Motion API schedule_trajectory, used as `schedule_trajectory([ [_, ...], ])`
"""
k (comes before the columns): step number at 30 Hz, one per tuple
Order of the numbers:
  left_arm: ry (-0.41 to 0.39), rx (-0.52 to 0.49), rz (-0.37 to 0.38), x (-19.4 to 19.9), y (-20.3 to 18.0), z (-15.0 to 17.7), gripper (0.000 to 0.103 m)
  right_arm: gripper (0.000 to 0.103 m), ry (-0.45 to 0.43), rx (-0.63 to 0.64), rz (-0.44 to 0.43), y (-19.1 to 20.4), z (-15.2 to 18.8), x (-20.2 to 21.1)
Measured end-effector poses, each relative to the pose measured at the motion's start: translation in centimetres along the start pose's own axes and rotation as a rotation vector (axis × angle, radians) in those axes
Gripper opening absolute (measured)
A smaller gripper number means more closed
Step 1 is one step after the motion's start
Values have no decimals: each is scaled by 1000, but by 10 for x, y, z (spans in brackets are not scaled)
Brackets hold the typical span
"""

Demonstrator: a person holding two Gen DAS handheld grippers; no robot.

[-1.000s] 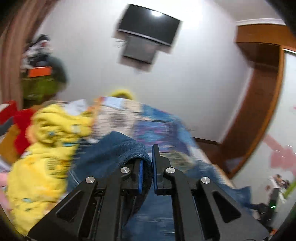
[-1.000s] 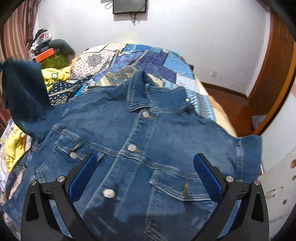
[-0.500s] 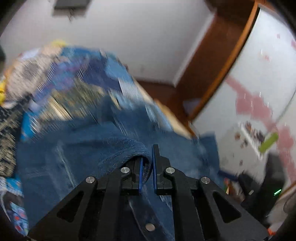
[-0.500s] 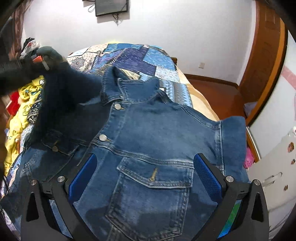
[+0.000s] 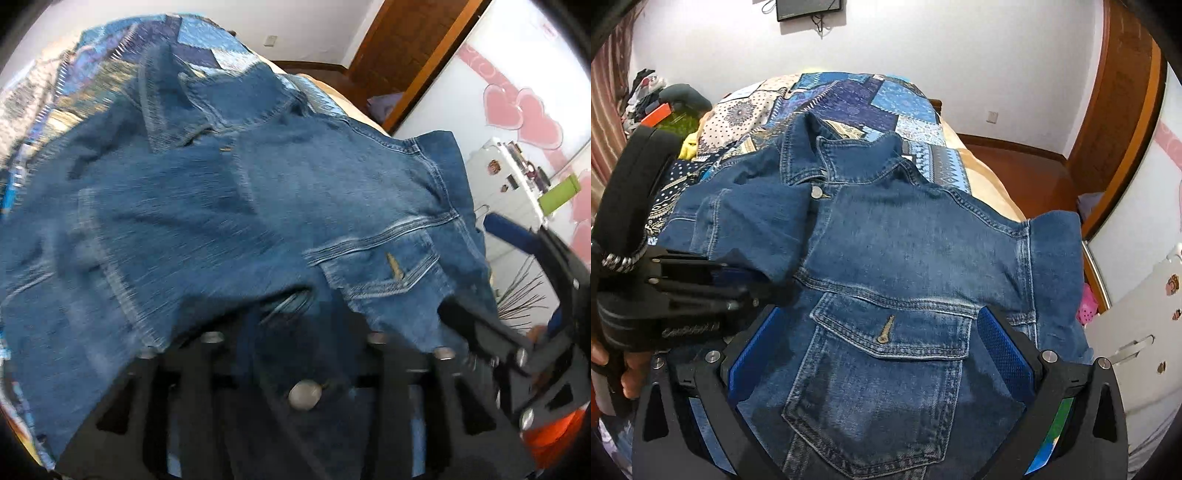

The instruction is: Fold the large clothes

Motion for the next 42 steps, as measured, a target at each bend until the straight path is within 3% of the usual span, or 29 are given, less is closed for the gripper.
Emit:
schedule_trajectory([
  [4,-59,-12,-34,42,20,13,55,103,-25,27,-1,9,-8,8],
  [8,-168,26,-148,88,57,28,70,103,-47,62,-35,26,-18,15],
  [10,-211,54,-244,107,82,36,75,103,-51,96,-50,39,-24,14],
  [12,-231,78,-302,116,102,43,82,103,-47,131,-62,53,-29,11],
  [14,-240,121,-327,115,123,52,83,103,-34,172,-86,71,-34,5],
  [22,-173,274,-335,83,191,79,83,102,86,337,-200,144,-41,-39],
  [29,-127,310,-290,56,204,93,83,91,206,415,-225,173,-33,-76],
  [32,-125,315,-276,50,207,93,83,87,239,424,-217,176,-30,-89],
  [36,-128,333,-249,47,209,95,83,83,271,389,-268,173,-29,-97],
  [37,-127,337,-245,47,209,95,83,77,271,371,-277,170,-30,-97],
  [38,-128,338,-242,47,209,96,84,62,266,360,-253,166,-32,-97],
  [40,-130,340,-243,47,209,96,84,59,264,355,-257,162,-31,-96],
  [42,-127,341,-253,47,207,97,84,48,252,359,-235,159,-30,-94],
])
Point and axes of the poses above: each gripper's, at about its wrist camera, not at the fingertips, and x roughly against the way its jaws point, y to its left, z to its underside, the point moved 7 cm from there along -x, roughly the way its jaws point, and after that the axes turned 8 degrees about y, right-handed, at the moved point
